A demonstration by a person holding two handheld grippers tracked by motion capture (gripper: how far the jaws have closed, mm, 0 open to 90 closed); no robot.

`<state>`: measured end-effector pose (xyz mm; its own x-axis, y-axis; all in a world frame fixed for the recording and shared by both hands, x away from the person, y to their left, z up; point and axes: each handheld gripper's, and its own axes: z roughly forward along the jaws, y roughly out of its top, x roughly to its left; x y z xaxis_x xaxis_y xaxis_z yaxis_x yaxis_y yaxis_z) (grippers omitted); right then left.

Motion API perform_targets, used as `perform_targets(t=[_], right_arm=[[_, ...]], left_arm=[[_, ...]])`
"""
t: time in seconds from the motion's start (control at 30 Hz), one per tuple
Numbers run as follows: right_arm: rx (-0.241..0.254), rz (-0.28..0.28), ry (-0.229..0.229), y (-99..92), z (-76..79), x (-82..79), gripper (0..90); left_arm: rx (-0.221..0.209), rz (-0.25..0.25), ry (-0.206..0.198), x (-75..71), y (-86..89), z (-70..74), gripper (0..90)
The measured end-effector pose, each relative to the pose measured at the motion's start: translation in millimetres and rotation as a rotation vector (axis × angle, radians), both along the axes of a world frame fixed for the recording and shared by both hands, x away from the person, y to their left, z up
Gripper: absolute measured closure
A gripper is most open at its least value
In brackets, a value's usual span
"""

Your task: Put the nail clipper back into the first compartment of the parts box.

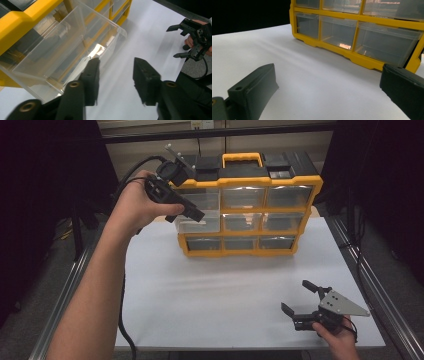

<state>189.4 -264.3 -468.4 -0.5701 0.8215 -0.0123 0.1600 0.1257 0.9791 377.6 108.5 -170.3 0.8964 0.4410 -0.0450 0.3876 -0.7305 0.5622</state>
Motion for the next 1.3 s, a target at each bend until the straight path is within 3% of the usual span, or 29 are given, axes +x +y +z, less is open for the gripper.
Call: perform_targets(t=[0.07, 0.1, 0.13, 0.2, 0.3, 0.47, 0.5, 0.97, 1.1, 1.13, 1.17, 1.3], right_arm=[[-0.002, -0.004, 0.003, -0.3, 0.0, -0.3, 0.2], [0.0, -0.001, 0.002, 0.0, -0.1, -0.1, 0.2], [0.003, 0.002, 0.001, 0.1, -0.2, 0.0, 0.2], [0.0, -0.001, 0.002, 0.0, 0.0, -0.2, 0.2], [-0.001, -0.005, 0.004, -0.2, -0.1, -0.4, 0.2], [0.0, -0.006, 0.003, -0.6, 0.0, -0.6, 0.2], [0.007, -0.004, 0.001, -0.7, 0.0, -0.5, 0.2], [0.012, -0.014, -0.005, -2.5, 0.2, -0.2, 0.1], [0.013, -0.014, -0.006, -2.7, 0.4, -0.1, 0.1], [0.017, -0.015, -0.002, -2.6, 0.5, -0.4, 0.0], [0.016, -0.015, -0.001, -2.8, 0.6, -0.3, 0.1], [0.017, -0.017, -0.002, -3.1, 0.6, -0.1, 0.0]], left_arm=[[-0.001, -0.01, -0.009, 0.4, 0.4, -0.5, 63.7], [-0.012, 0.003, 0.005, -1.2, 0.1, -1.7, 65.9], [0.005, -0.013, 0.002, 0.0, 0.8, -1.4, 67.0], [-0.005, -0.001, 0.012, -1.4, 0.4, -3.2, 69.8], [0.013, -0.03, 0.006, 0.2, 1.3, -3.3, 71.0], [0.005, -0.017, 0.018, -1.1, -0.1, -6.2, 76.6], [0.019, -0.033, 0.01, -0.4, -0.2, -6.4, 77.5], [0.013, -0.026, 0.013, -2.4, -1.4, -9.7, 82.3], [0.03, -0.049, 0.019, -0.6, -1.2, -9.8, 84.5], [0.016, -0.03, 0.017, -1.6, -2.5, -10.8, 85.1], [0.04, -0.059, 0.013, -0.2, -2.0, -9.8, 85.7], [0.026, -0.047, 0.014, -1.2, -3.9, -11.2, 86.1]])
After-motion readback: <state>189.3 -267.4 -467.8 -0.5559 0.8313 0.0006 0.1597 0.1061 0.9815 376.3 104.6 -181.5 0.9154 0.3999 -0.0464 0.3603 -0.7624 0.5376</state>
